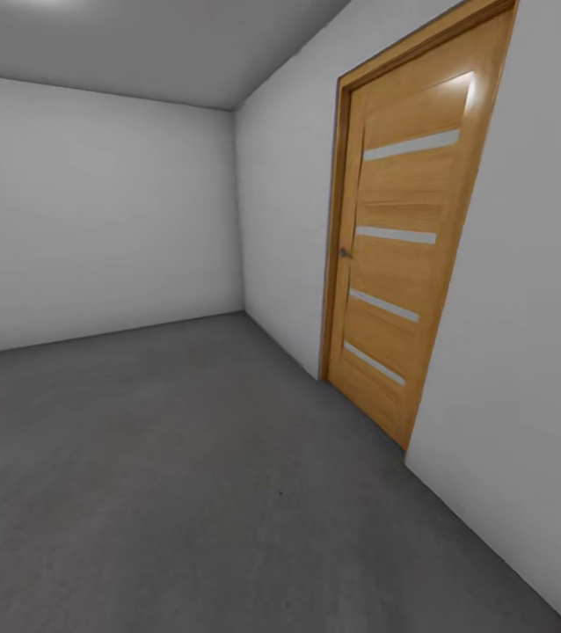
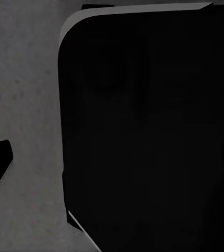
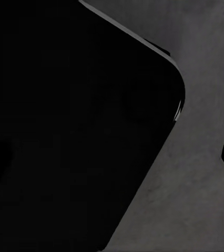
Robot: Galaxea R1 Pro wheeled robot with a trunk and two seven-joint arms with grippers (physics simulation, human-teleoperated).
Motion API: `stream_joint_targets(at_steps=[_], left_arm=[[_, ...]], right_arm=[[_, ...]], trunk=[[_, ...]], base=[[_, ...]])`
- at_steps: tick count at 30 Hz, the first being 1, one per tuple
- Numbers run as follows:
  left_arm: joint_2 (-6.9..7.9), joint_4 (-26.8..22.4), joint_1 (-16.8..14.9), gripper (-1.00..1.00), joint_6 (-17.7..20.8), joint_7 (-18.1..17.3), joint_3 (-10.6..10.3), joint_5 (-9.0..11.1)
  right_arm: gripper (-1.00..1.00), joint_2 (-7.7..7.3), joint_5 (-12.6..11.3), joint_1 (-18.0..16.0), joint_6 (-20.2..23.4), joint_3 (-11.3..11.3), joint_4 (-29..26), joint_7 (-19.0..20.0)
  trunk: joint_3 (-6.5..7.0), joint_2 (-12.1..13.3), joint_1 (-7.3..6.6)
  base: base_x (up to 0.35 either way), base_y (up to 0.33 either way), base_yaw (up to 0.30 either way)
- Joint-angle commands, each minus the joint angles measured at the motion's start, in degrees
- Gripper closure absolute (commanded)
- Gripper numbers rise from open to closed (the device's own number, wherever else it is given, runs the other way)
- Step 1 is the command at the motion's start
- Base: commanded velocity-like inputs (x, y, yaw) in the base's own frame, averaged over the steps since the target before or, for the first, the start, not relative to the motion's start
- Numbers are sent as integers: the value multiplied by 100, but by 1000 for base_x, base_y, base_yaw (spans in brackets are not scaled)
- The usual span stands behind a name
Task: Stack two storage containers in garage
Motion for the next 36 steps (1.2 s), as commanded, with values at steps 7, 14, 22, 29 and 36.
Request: stream_joint_targets(at_steps=[7, 14, 22, 29, 36], left_arm=[[0, -3, -1, -100, -5, -2, 4, 14], [0, -3, -1, -100, 0, -1, 5, 15], [0, -3, -1, -100, 9, 6, 5, 15], [10, -3, -1, -100, 12, 6, 5, 66], [34, -3, -1, -100, 13, -1, 5, 278]], right_arm=[[-100, -2, -28, -1, -22, 23, 1, 0], [-100, -4, -28, -1, -22, 26, 1, 0], [-100, -11, -26, -1, -22, 23, 1, 0], [-100, -25, -20, -1, -37, 23, 1, -6], [-100, -28, -12, -1, -41, 30, 1, -17]], trunk=[[-5, -2, 3], [-5, -2, 3], [-5, -2, 3], [-5, -2, 3], [-5, -2, 3]], base=[[324, 0, 228], [324, 0, 142], [324, 0, 10], [325, 0, 0], [325, 0, 0]])
